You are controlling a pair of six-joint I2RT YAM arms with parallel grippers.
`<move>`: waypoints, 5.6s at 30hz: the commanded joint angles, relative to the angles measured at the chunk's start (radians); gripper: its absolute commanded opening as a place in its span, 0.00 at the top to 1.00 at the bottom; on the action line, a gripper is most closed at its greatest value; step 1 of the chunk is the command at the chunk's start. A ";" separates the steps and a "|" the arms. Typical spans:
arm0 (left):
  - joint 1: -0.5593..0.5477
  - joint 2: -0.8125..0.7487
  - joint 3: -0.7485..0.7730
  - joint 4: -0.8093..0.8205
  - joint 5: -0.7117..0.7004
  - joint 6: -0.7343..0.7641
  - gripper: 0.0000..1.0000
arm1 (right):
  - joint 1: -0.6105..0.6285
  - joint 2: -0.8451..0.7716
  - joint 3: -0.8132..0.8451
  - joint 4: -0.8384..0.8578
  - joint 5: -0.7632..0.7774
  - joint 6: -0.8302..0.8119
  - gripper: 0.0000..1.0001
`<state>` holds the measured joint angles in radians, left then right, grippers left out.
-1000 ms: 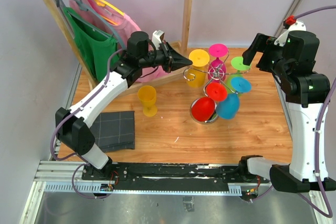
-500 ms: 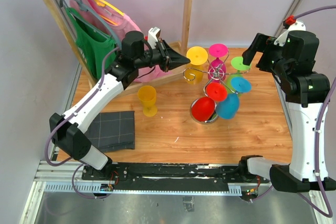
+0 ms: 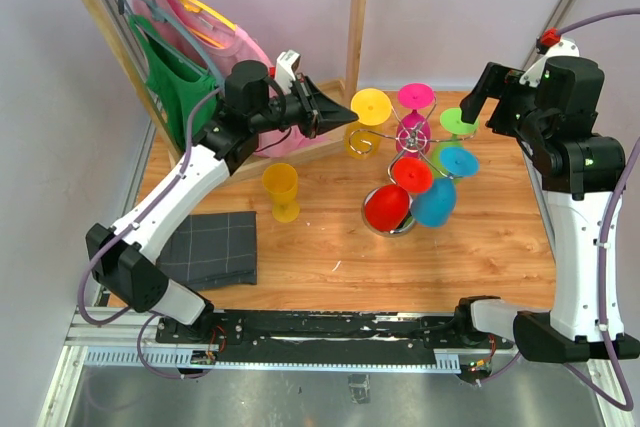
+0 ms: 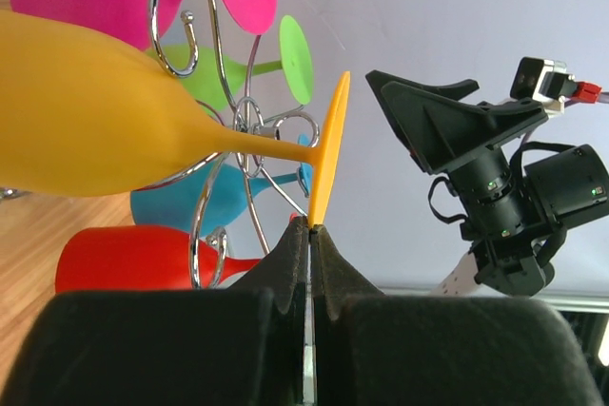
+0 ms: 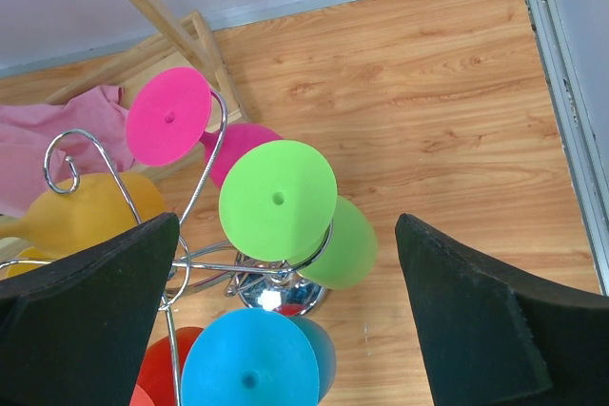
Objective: Take the wine glass off the wine glass rack
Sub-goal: Pick up the wine glass from the wine rack, then place the wine glass at the center of the board.
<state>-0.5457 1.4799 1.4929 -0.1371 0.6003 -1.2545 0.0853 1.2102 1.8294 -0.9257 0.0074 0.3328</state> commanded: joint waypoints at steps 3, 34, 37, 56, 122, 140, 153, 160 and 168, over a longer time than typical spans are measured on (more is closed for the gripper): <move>0.011 -0.051 0.001 0.013 -0.051 0.080 1.00 | -0.016 -0.013 0.000 0.008 -0.003 -0.002 0.01; 0.032 -0.074 0.118 -0.120 -0.039 0.493 1.00 | -0.017 0.004 0.002 0.028 -0.018 -0.001 0.01; 0.032 -0.080 0.121 -0.120 -0.009 0.539 1.00 | -0.016 0.010 0.008 0.030 -0.020 -0.001 0.02; 0.002 -0.156 0.056 -0.018 0.133 0.639 1.00 | -0.016 0.026 0.026 0.033 -0.033 0.006 0.01; 0.018 -0.280 -0.227 -0.107 -0.191 0.667 1.00 | -0.015 0.094 0.135 -0.004 -0.052 0.005 0.01; 0.021 -0.285 -0.227 -0.183 -0.270 0.753 1.00 | -0.001 0.150 0.219 -0.038 -0.051 0.004 0.02; 0.021 -0.287 -0.231 -0.237 -0.326 0.885 1.00 | 0.025 0.196 0.285 -0.097 -0.020 -0.001 0.01; 0.021 -0.287 -0.243 -0.223 -0.326 0.899 1.00 | 0.051 0.242 0.363 -0.141 0.008 -0.008 0.01; 0.021 -0.270 -0.241 -0.195 -0.300 0.885 1.00 | 0.072 0.279 0.411 -0.157 0.024 -0.006 0.01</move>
<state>-0.5266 1.2091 1.2491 -0.3885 0.2852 -0.3828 0.1368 1.4750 2.2005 -1.0599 0.0051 0.3332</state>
